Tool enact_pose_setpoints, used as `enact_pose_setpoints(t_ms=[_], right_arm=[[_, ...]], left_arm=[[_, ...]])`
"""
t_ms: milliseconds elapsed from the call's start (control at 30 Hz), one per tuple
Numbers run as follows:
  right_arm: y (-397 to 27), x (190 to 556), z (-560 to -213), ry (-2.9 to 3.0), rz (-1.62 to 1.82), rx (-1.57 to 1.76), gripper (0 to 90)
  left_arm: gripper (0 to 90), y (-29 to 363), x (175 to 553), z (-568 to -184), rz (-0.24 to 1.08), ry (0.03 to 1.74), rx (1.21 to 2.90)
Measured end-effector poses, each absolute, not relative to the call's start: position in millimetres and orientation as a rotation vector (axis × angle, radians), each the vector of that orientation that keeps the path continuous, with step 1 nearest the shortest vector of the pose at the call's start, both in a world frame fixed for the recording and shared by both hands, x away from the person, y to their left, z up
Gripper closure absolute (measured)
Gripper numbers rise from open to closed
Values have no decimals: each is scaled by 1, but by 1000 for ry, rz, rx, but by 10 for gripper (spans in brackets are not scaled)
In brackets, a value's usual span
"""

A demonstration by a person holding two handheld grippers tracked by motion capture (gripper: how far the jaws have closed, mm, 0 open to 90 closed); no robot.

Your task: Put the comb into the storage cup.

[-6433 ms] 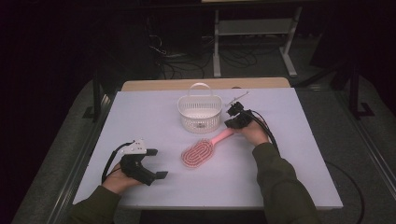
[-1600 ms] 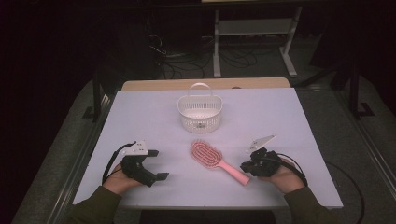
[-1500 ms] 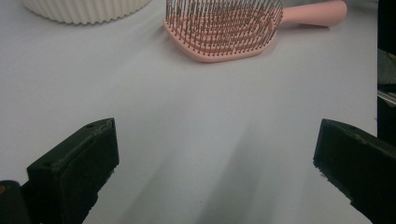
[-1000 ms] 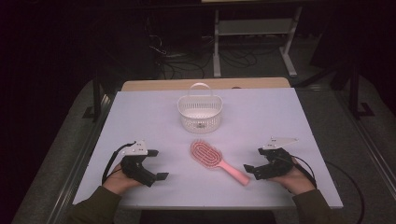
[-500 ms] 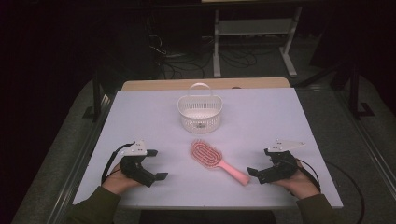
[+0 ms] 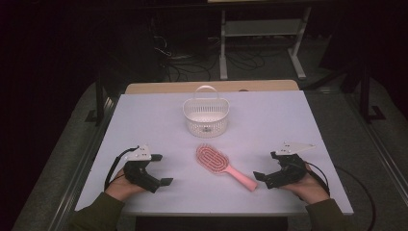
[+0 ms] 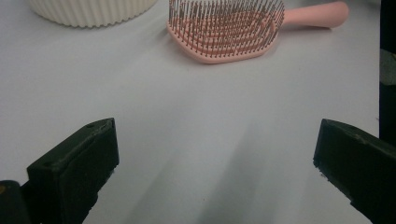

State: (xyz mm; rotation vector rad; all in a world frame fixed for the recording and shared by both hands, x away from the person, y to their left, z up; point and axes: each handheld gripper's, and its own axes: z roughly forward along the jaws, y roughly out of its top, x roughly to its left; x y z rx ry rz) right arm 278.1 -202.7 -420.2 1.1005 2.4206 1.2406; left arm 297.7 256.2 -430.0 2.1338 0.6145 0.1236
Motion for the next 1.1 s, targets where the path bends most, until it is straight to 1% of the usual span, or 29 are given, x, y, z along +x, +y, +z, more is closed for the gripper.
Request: enact_pose_setpoints(t_ms=[333,1100], right_arm=[[-199,280,-410,2411,1272,1098,0],[-186,295,-403,2405,1301,1077,0]], left_arm=[[1,254,296,-430,129,608,2140],[7,256,298,-431,113,619,2110]])
